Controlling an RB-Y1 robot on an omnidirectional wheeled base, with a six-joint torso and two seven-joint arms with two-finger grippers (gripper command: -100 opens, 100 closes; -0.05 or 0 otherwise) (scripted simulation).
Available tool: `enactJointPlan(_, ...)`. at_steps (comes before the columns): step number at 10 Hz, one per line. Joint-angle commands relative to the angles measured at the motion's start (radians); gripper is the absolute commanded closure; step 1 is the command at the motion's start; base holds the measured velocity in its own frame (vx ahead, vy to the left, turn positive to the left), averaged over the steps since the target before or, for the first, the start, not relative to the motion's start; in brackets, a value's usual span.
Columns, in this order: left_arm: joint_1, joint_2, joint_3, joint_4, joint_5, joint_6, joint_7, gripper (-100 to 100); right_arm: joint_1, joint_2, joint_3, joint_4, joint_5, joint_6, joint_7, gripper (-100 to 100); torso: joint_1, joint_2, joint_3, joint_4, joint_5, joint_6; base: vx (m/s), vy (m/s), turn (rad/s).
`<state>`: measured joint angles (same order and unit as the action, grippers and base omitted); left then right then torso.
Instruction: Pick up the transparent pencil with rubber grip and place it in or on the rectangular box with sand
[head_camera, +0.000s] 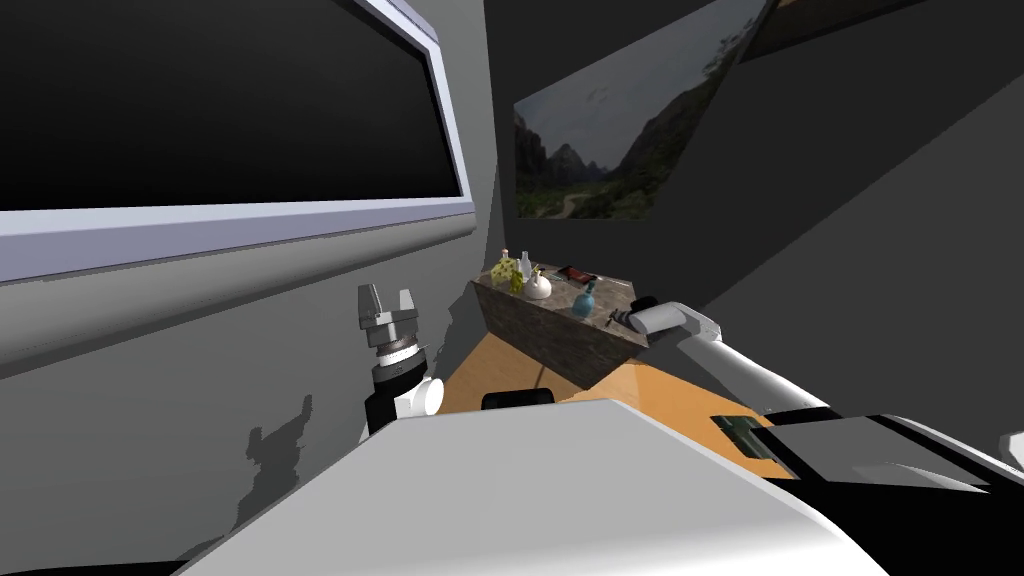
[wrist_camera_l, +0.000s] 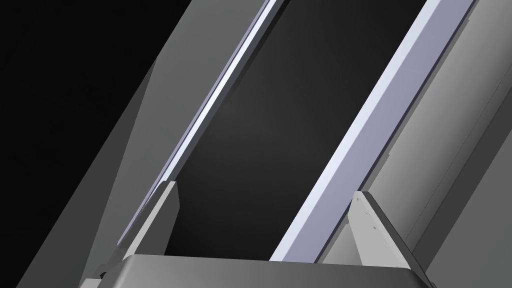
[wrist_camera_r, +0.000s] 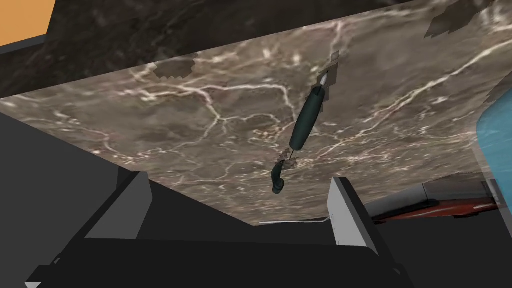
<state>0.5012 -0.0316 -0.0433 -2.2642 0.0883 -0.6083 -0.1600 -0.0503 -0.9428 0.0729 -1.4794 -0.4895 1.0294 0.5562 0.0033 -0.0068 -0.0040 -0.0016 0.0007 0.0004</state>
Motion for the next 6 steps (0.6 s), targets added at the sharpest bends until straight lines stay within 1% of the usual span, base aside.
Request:
enactJointPlan(1, 0.0, 0.0, 0.0, 0.0, 0.0, 0.0, 0.0, 0, 0.0, -0.012, 0.0, 0.016, -0.011, 0.037, 0.006, -100, 0.0, 0.0, 0.0, 0.0, 0.0, 0.0, 0.128, 0.049, 0.079)
enactJointPlan(3, 0.0, 0.0, 0.0, 0.0, 0.0, 0.0, 0.0, 0, -0.003, -0.018, 0.005, 0.034, -0.023, 0.068, 0.012, -100, 0.001, 0.0, 0.0, 0.0, 0.0, 0.0, 0.105, 0.06, 0.079)
enactJointPlan(4, 0.0, 0.0, 0.0, 0.0, 0.0, 0.0, 0.0, 0, -0.009, -0.014, 0.006, 0.036, -0.017, 0.055, 0.011, -100, 0.002, 0.001, 0.0, 0.0, 0.0, 0.0, 0.042, 0.029, 0.013)
enactJointPlan(5, 0.0, 0.0, 0.0, 0.0, 0.0, 0.0, 0.0, 0, -0.009, -0.015, 0.006, 0.036, -0.018, 0.059, 0.012, 0, 0.0, 0.004, 0.002, 0.001, 0.0, 0.0, 0.009, 0.005, -0.002)
enactJointPlan(6, 0.0, 0.0, 0.0, 0.0, 0.0, 0.0, 0.0, 0, -0.02, -0.003, 0.006, 0.064, -0.003, 0.056, -0.002, -100, -0.002, 0.006, 0.003, 0.001, 0.0, 0.001, -0.038, -0.032, 0.204)
